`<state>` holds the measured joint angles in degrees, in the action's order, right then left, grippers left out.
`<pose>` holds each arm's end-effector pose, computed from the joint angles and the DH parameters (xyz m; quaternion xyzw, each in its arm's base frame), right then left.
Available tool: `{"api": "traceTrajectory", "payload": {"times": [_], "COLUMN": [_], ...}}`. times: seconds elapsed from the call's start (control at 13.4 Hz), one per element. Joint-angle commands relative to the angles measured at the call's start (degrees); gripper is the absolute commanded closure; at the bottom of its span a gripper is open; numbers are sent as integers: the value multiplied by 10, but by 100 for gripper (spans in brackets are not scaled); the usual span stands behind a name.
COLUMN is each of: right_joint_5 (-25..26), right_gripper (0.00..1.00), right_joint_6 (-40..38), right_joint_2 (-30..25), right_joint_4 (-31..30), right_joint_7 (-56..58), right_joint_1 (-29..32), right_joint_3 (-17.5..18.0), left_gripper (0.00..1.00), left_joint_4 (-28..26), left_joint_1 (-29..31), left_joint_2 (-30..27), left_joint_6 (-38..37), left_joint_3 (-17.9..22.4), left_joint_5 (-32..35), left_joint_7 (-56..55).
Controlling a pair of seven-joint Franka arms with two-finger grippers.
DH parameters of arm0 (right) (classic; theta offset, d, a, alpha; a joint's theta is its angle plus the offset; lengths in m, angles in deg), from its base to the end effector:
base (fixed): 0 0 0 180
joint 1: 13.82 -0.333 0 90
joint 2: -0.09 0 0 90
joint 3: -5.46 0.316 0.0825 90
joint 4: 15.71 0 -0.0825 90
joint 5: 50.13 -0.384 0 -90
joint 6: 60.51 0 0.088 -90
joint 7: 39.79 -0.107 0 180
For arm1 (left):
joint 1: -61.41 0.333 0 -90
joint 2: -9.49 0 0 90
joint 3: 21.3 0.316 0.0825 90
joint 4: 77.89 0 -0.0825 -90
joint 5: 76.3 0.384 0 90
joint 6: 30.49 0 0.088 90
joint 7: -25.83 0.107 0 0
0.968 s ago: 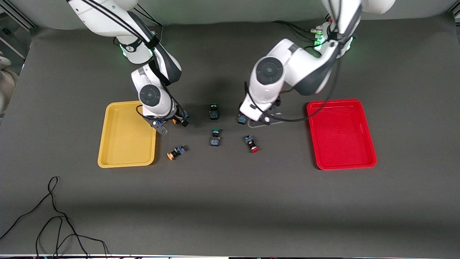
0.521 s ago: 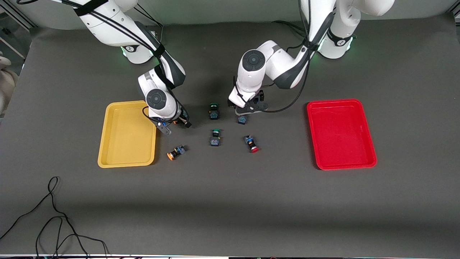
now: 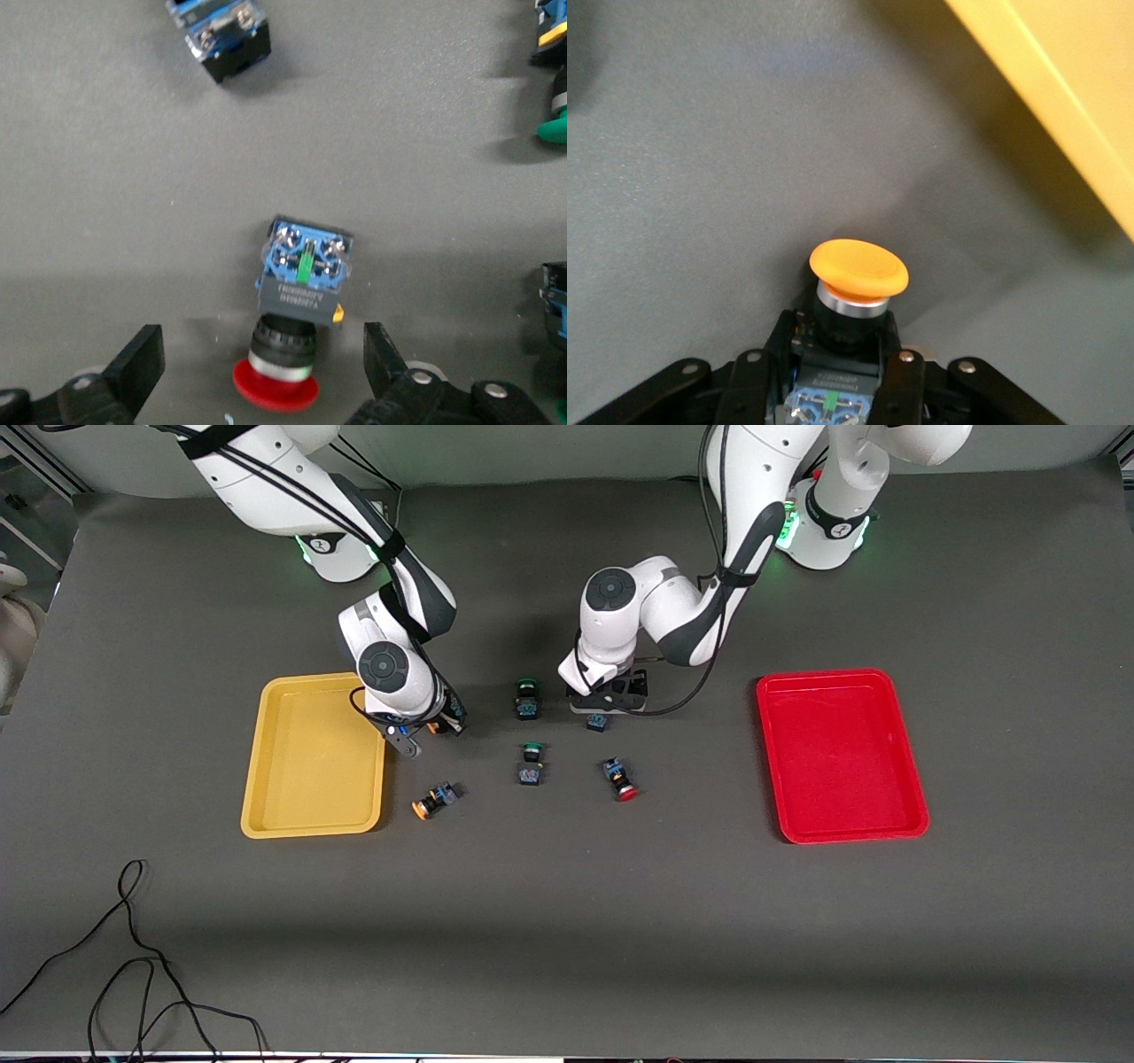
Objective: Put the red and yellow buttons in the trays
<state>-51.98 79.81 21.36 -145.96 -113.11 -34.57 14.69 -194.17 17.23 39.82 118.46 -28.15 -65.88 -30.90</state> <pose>0.4430 0.2595 0.1798 0.9184 -0.3821 -0.0895 0.0510 0.3776 -0.4709 0.1877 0.9994 -0.0183 0.0293 0.0084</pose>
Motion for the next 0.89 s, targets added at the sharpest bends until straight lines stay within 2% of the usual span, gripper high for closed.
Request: {"api": "traceTrajectory", "payload": {"times": [0.0,0.22,0.37,0.45,0.52,0.67,0.82], "right_joint_5": [9,2,0,-1,-1,-1,-1], "right_gripper": [90,90,90,90,90,90,90], "right_joint_6": [-83,-215,-251,-255,-249,-204,-87], "right_joint_2": [-77,-177,-228,-235,-234,-216,-191], "right_joint_4": [11,36,29,23,12,-23,-95], "right_joint_7": [3,138,260,303,338,382,411], "right_joint_1": [4,61,68,67,67,68,69], "right_joint_3": [-9,-25,-91,-120,-146,-187,-195], "left_gripper": [0,1,3,5,11,17,39], "left_joint_4": [36,51,51,51,51,50,49], "left_joint_1": [0,-1,-1,-1,-1,-3,-3], "left_joint_2": [9,17,23,25,28,32,33], "left_joint_6": [-3,-2,-2,-2,-1,7,10], "left_joint_3": [9,10,10,10,10,11,11], "left_joint_5": [16,17,19,19,19,19,19], "left_joint_7": [28,29,51,58,58,59,63]}}
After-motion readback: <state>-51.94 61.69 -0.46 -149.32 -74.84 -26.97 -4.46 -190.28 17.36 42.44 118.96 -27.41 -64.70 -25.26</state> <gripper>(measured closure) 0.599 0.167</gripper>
